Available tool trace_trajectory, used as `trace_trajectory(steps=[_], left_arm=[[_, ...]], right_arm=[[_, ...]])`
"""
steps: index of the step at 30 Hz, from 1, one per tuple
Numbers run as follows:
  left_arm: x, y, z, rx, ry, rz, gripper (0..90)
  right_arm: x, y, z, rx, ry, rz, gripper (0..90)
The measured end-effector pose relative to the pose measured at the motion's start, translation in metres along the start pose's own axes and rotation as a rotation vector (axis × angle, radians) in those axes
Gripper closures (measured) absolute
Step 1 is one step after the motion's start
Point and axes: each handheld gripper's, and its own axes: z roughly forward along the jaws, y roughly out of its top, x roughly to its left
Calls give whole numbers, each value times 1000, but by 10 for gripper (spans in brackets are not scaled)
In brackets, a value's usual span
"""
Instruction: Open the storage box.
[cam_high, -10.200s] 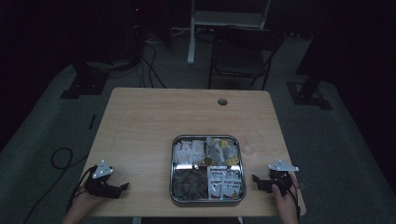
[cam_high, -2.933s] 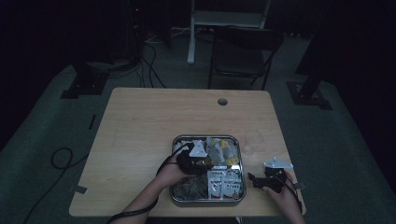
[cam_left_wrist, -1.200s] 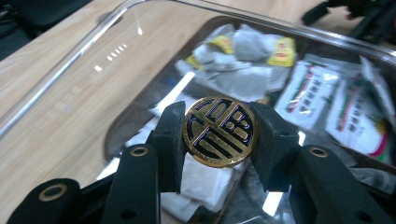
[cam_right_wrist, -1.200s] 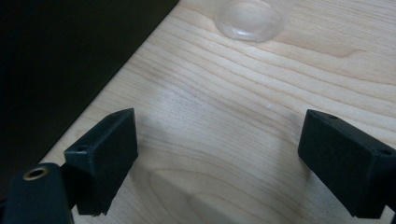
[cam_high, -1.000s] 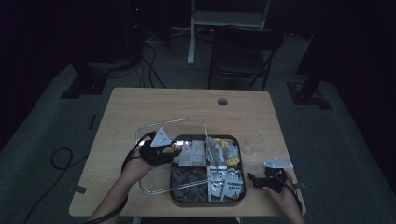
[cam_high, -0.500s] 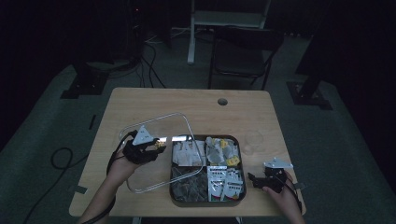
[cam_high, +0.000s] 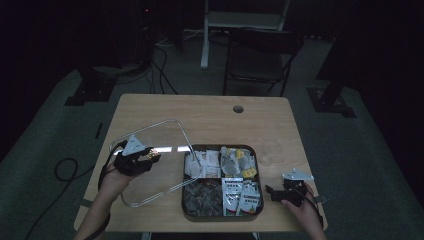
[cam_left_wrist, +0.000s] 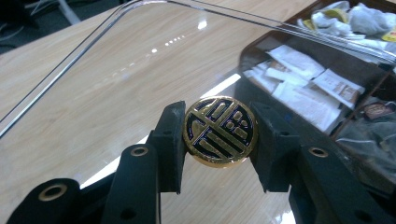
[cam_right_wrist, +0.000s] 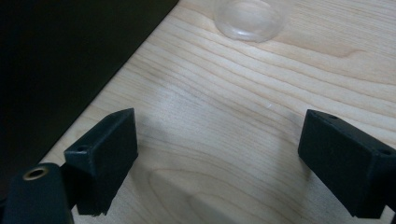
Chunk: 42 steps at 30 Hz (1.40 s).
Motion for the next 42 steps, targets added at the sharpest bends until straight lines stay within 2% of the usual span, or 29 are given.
trace_trajectory(steps=[1,4,5,7,10,12,13,22,26,30,34,40,42], left_arm=[[10,-10,-4,5,32,-19,595],[19,-18,-7,4,55,-39,595],[19,-18,-7,4,55,-39,595],[26,-25,-9,-9,62,-65,595],[31,-31,-7,3,88,-71,596],[31,-31,-7,3,88,-71,595],[36,-39,-1,17,100,-89,595],[48,-53,15,26,134,-137,595],[50,-57,26,32,144,-138,595],[53,-60,36,42,159,-158,595],[56,-62,46,58,193,-165,595],[60,-65,56,68,198,-199,595],[60,-65,56,68,198,-199,595]], right_arm=[[0,0,0,0,0,0,111],[0,0,0,0,0,0,111],[0,0,0,0,0,0,111],[0,0,0,0,0,0,111],[0,0,0,0,0,0,111],[0,0,0,0,0,0,111],[0,0,0,0,0,0,111],[0,0,0,0,0,0,111],[0,0,0,0,0,0,111],[0,0,0,0,0,0,111],[0,0,0,0,0,0,111],[0,0,0,0,0,0,111],[0,0,0,0,0,0,111]])
